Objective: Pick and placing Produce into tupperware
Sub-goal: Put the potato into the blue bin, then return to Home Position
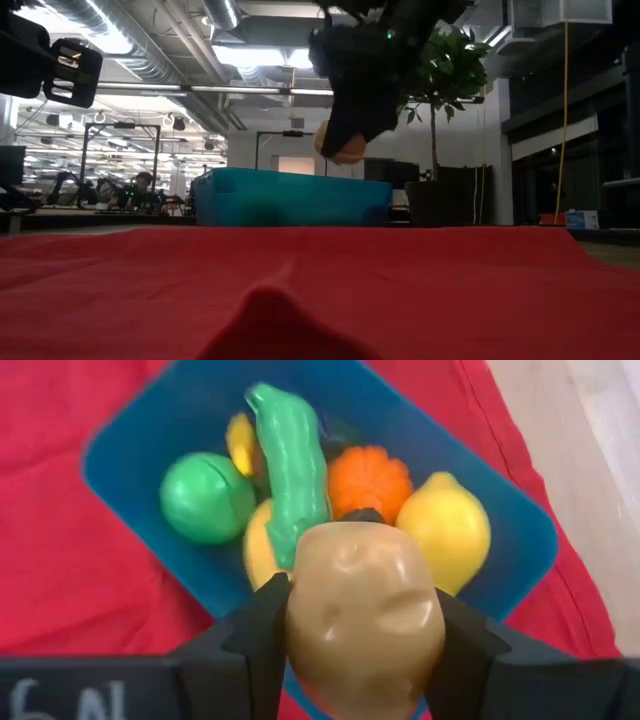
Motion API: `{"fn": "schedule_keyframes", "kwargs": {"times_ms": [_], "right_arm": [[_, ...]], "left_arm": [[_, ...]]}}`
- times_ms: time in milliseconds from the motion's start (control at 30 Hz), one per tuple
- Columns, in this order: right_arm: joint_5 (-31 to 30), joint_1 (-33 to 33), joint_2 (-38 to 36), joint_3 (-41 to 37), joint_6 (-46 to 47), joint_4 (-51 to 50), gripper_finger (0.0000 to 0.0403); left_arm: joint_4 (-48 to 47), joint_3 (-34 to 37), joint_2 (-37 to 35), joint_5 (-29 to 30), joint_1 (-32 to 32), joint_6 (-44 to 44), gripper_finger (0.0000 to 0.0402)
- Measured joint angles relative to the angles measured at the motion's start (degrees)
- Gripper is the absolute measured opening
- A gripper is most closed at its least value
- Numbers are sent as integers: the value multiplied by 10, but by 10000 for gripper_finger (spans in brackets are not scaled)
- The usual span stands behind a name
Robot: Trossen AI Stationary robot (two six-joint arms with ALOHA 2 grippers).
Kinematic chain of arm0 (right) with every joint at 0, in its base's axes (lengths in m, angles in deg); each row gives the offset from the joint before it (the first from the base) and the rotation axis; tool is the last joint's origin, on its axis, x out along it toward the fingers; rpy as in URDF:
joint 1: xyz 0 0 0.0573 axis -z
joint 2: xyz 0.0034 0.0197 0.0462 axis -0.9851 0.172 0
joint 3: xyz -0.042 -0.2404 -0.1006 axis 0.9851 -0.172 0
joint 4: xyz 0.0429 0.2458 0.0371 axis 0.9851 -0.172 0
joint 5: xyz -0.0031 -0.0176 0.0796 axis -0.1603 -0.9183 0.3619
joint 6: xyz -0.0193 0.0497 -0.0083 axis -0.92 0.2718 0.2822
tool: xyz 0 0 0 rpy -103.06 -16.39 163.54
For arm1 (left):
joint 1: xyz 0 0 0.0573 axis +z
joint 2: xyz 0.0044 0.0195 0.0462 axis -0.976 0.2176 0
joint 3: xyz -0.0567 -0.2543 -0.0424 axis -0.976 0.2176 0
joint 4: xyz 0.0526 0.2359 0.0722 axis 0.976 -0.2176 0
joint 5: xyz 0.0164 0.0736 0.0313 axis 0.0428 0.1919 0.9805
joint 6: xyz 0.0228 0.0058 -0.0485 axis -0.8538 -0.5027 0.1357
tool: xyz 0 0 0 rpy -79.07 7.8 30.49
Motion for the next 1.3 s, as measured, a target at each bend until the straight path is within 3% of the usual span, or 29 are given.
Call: {"fn": "schedule_keyframes", "kwargs": {"times_ms": [333, 700, 1067, 1300], "right_arm": [[5, 0, 26, -2, 5, -1, 177], [4, 0, 29, -2, 16, 29, 237], [3, 1, 11, 20, -14, 22, 242], [-63, -41, -33, 8, -57, 50, 243]], "left_arm": [[0, 0, 0, 0, 0, -1, 38], [-1, 0, 0, 0, 0, -1, 63], [7, 0, -1, 19, 0, 0, 83], [27, 0, -62, 11, -1, -44, 90]]}}
